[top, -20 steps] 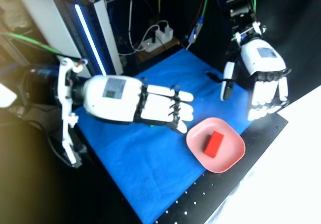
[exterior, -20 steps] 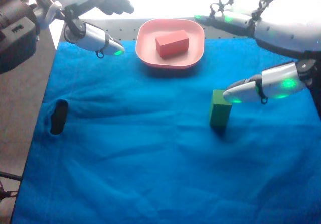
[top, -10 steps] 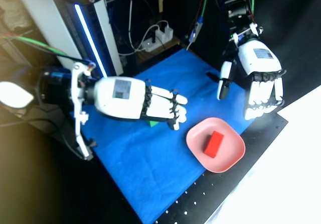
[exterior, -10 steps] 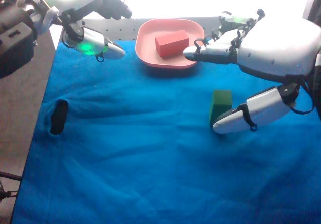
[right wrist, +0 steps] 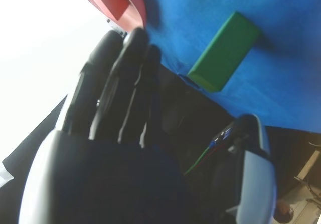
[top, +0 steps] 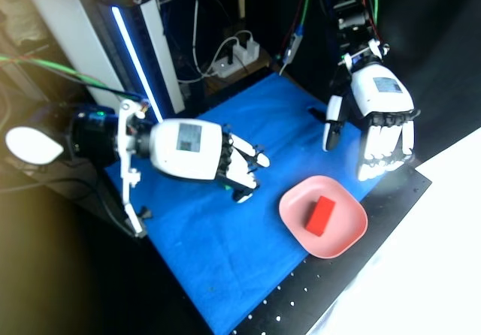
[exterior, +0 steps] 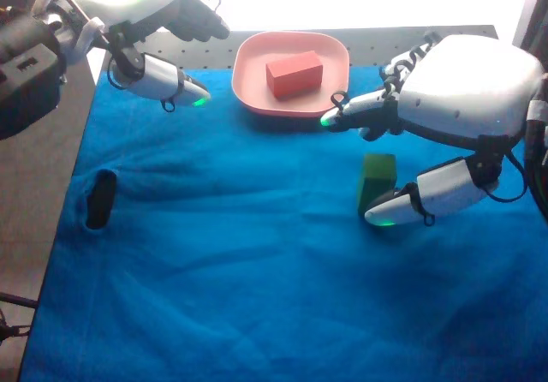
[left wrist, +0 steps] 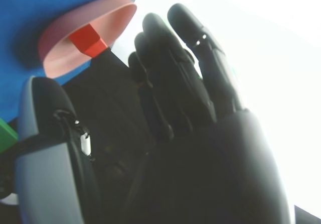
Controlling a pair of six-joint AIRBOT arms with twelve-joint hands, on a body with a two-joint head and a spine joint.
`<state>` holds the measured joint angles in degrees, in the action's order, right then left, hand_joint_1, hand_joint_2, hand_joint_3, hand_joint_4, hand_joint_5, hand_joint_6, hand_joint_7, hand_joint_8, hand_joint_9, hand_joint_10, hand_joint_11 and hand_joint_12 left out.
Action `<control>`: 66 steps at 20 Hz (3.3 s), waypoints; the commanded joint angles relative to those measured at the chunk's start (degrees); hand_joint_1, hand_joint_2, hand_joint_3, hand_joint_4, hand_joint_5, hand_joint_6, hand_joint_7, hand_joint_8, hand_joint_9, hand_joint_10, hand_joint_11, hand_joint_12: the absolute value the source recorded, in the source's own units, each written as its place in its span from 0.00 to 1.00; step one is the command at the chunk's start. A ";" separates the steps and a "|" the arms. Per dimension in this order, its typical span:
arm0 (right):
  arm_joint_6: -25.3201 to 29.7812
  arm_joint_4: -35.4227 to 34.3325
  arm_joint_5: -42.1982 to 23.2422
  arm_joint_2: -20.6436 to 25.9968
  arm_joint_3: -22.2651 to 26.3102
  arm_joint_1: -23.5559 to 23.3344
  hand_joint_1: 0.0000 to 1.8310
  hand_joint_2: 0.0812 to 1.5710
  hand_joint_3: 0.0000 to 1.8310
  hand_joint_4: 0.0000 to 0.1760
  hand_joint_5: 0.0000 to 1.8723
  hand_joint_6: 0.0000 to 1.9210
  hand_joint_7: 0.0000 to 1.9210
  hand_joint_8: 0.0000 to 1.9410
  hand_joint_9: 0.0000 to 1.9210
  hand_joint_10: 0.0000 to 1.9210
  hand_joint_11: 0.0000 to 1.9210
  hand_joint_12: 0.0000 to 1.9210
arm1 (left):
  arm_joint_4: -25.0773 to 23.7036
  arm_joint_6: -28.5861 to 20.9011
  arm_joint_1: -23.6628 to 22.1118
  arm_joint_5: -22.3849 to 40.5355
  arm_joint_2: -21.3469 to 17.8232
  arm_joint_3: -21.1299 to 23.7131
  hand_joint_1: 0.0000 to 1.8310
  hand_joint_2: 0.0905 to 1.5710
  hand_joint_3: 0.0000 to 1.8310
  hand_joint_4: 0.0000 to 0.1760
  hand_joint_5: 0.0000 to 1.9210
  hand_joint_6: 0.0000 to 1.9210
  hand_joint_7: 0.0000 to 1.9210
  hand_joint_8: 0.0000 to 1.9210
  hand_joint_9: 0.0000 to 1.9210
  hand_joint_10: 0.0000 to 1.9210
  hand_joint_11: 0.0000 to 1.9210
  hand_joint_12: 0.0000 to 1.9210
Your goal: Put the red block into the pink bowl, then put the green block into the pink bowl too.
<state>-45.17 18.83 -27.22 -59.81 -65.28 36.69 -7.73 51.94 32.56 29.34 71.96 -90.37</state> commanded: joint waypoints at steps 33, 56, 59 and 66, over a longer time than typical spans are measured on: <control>0.15 -3.35 -6.89 -3.32 -3.75 0.21 0.65 0.65 0.00 0.00 0.60 0.37 0.55 0.97 0.66 1.00 0.70 1.00 | 1.10 2.47 -0.56 7.81 -2.15 2.89 0.43 0.56 0.00 0.00 0.32 0.00 0.40 0.00 0.40 0.00 0.01 0.51; 0.16 -3.50 -6.98 -7.71 -12.16 -9.86 0.64 0.68 0.00 0.00 0.55 0.46 0.54 0.65 0.54 0.82 0.49 0.93 | 6.28 8.66 6.34 24.12 -12.04 15.93 0.48 0.53 0.00 0.00 0.22 0.00 0.28 0.00 0.33 0.01 0.05 0.60; 0.17 -3.55 -6.97 -10.01 -14.56 -10.62 0.64 0.67 0.00 0.00 0.57 0.43 0.55 0.68 0.55 0.86 0.50 0.97 | 6.64 8.66 7.51 25.26 -12.09 16.56 0.49 0.53 0.00 0.00 0.21 0.00 0.27 0.00 0.31 0.00 0.02 0.65; 0.18 -3.95 -6.95 -15.42 -21.17 -11.24 0.69 0.67 0.00 0.00 0.55 0.38 0.58 0.50 0.53 0.52 0.43 0.76 | 7.27 8.65 11.20 30.72 -13.48 19.50 0.45 0.52 0.00 0.00 0.20 0.00 0.26 0.00 0.29 0.00 0.02 0.62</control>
<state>-44.99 16.05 -27.31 -75.20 -86.48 26.61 -1.41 60.49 44.10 51.94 58.87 -70.67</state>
